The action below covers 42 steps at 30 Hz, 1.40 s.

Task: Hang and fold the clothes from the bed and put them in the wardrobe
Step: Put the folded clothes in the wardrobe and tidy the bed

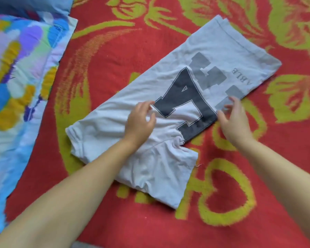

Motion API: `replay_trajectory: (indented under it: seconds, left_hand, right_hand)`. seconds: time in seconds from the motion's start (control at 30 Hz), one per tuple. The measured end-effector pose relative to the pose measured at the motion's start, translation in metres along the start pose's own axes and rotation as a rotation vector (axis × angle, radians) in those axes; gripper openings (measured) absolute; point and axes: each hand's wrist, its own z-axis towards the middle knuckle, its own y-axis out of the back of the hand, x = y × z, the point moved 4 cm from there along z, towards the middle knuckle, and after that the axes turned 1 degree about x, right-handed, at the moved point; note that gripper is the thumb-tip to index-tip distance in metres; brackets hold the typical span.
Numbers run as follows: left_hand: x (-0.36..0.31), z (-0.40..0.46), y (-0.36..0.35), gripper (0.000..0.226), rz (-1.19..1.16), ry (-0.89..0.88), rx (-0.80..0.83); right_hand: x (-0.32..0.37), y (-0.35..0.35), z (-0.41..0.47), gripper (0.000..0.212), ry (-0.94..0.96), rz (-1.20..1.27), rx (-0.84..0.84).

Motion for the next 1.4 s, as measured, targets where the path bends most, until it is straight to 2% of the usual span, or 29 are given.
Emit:
replay_trajectory:
  seconds: [0.03, 0.1, 0.17, 0.23, 0.33, 0.4, 0.47, 0.5, 0.53, 0.6, 0.67, 0.77, 0.83, 0.9, 0.97, 1.0, 1.07, 1.13, 1.2, 1.23, 1.3, 1.4]
  left_hand:
    - [0.035, -0.006, 0.026, 0.052, 0.17, 0.063, -0.076]
    - [0.101, -0.021, 0.069, 0.052, 0.442, 0.229, -0.075]
    - [0.14, -0.035, 0.097, 0.045, 0.496, 0.341, 0.02]
    - [0.155, -0.041, 0.112, 0.041, 0.517, 0.389, 0.04]
    - [0.165, -0.046, 0.129, 0.057, 0.547, 0.51, 0.018]
    - [0.175, -0.047, 0.136, 0.058, 0.463, 0.603, 0.046]
    - [0.181, -0.046, 0.144, 0.038, 0.26, 0.618, 0.081]
    - [0.183, -0.047, 0.147, 0.024, 0.077, 0.622, 0.077]
    - [0.184, -0.048, 0.151, 0.012, -0.124, 0.637, 0.067]
    - [0.192, -0.054, 0.156, 0.014, -0.42, 0.675, 0.023]
    - [0.196, -0.063, 0.155, 0.017, -0.615, 0.74, -0.015]
    - [0.195, -0.074, 0.148, 0.015, -0.777, 0.835, -0.034]
    - [0.195, -0.078, 0.146, 0.013, -0.852, 0.852, -0.022]
    - [0.193, -0.081, 0.147, 0.009, -0.843, 0.861, 0.103]
    - [0.19, -0.086, 0.148, 0.013, -0.767, 0.872, 0.314]
    - [0.188, -0.09, 0.148, 0.014, -0.729, 0.875, 0.408]
    - [0.189, -0.093, 0.148, 0.013, -0.643, 0.861, 0.489]
    - [0.192, -0.088, 0.149, 0.024, -0.623, 0.834, 0.381]
    - [0.196, -0.078, 0.153, 0.048, -0.669, 0.804, 0.193]
    - [0.194, -0.072, 0.156, 0.052, -0.725, 0.785, 0.145]
    - [0.189, -0.063, 0.16, 0.044, -0.801, 0.774, 0.212]
    - [0.18, -0.052, 0.159, 0.028, -0.629, 0.718, 0.367]
  right_hand:
    - [-0.004, -0.019, -0.029, 0.045, -0.063, 0.07, 0.036]
    - [-0.009, -0.052, -0.082, 0.034, -0.178, 0.146, 0.06]
    - [-0.006, -0.075, -0.122, 0.035, -0.317, 0.196, 0.091]
    - [-0.001, -0.094, -0.146, 0.038, -0.454, 0.237, 0.172]
    - [0.004, -0.108, -0.162, 0.042, -0.544, 0.279, 0.225]
    - [0.008, -0.108, -0.164, 0.038, -0.534, 0.321, 0.263]
    - [0.011, -0.102, -0.169, 0.019, -0.553, 0.426, 0.274]
    - [0.012, -0.097, -0.172, 0.014, -0.6, 0.511, 0.255]
    - [0.012, -0.092, -0.175, 0.018, -0.656, 0.593, 0.219]
    - [0.018, -0.082, -0.174, 0.026, -0.706, 0.68, 0.154]
    - [0.039, -0.077, -0.167, 0.026, -0.722, 0.78, 0.146]
    - [0.096, -0.08, -0.156, 0.02, -0.681, 1.133, 0.301]
    - [0.13, -0.086, -0.149, 0.031, -0.532, 1.28, 0.415]
    - [0.139, -0.1, -0.148, 0.042, -0.425, 1.169, 0.369]
    - [0.136, -0.118, -0.158, 0.045, -0.336, 0.846, 0.281]
    - [0.134, -0.128, -0.166, 0.048, -0.224, 0.597, 0.267]
    - [0.135, -0.166, -0.185, 0.07, 0.079, -0.01, 0.415]
    - [0.13, -0.204, -0.203, 0.091, 0.239, -0.476, 0.553]
    - [0.132, -0.228, -0.207, 0.092, 0.284, -0.621, 0.537]
    - [0.135, -0.233, -0.205, 0.088, 0.319, -0.655, 0.489]
    - [0.139, -0.237, -0.199, 0.074, 0.331, -0.71, 0.396]
    - [0.14, -0.228, -0.193, 0.078, 0.383, -0.727, 0.43]
